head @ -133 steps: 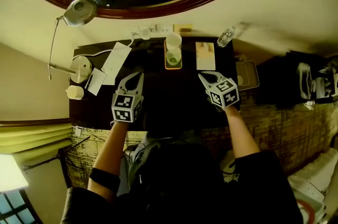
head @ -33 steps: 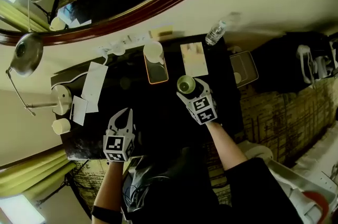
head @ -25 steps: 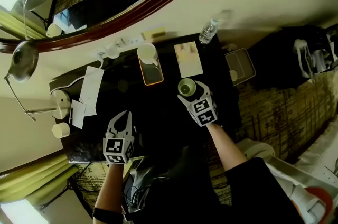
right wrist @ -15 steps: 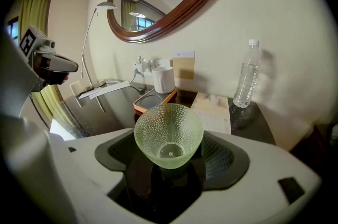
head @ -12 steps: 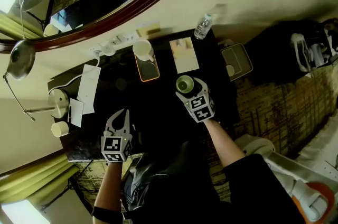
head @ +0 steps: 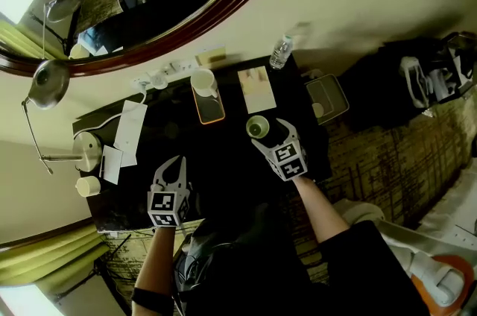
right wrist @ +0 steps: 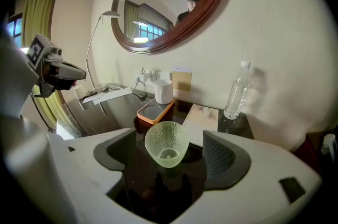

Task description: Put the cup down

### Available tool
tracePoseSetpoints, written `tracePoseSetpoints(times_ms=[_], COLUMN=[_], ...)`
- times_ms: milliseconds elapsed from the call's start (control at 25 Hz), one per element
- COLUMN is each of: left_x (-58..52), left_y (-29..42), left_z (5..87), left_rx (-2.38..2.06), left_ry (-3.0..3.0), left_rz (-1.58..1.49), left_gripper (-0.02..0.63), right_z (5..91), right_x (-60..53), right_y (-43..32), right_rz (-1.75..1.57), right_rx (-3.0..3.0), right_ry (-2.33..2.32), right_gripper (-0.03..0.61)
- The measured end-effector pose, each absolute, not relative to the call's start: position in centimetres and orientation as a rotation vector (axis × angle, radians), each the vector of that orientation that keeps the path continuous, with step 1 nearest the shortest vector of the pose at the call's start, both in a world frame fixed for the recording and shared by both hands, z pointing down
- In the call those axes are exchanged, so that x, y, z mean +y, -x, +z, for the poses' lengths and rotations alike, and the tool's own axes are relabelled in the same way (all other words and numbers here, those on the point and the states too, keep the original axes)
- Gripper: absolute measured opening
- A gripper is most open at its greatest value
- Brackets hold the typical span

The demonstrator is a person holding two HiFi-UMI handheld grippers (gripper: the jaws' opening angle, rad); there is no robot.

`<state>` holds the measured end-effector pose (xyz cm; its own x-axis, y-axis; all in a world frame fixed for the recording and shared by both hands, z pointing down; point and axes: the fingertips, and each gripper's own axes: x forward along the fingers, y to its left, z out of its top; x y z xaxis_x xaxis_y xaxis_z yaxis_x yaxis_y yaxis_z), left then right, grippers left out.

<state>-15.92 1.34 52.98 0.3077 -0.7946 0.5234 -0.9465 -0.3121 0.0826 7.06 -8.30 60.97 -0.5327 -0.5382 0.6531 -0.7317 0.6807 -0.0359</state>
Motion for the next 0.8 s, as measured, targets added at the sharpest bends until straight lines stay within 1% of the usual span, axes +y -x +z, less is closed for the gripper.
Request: tracePoseSetpoints(times_ms=[40,120,200,240,320,440,480,800], left_x=[1.2,0.9,0.5,0.4,0.3,0.2,0.2,0.3], left_y=[16.0,16.5,16.6,16.6,16.5,16.2,16.2,15.9], left_z=[52.8,52.3,51.3,51.0,50.6,50.0,49.8,48.6], left_rx=[-1.563,-1.586,-1.599,-1.598,-1.586,-1.578,-1.579,-1.594], left_ry=[-2.21,-2.218,-2.237,-2.247,-2.257,-2.269,-2.271,-2.277], left_rz=[0.549,0.533,0.509,0.498,0.477,0.434,0.424,0.411], left_gripper=[0.0,0.0,0.0,0.0,0.0,0.0,0.0,0.0], right_z=[60.1,58.3,56.9,56.1,54.5,52.4,51.9,49.9], right_x=[-8.1,-7.7,-7.4,-7.2,-7.0,-6.9,-6.8,-5.0], right_y=[-7.2,-7.4,-7.9,-8.3,-9.3,-10.8,-11.3,-14.2], right_rz=[0.417,0.446,0.462,0.467,0.472,0.513,0.532,0.579], right_rx=[-2.285,-2.321,-2.359,-2.372,-2.38,-2.387,-2.395,-2.418], right_ry=[-0.969,-0.956,-0.952,-0.957,-0.987,-1.034,-1.049,-1.093], right_gripper=[0.426,0.373,0.361,0.308,0.175,0.03,0.001,0.0])
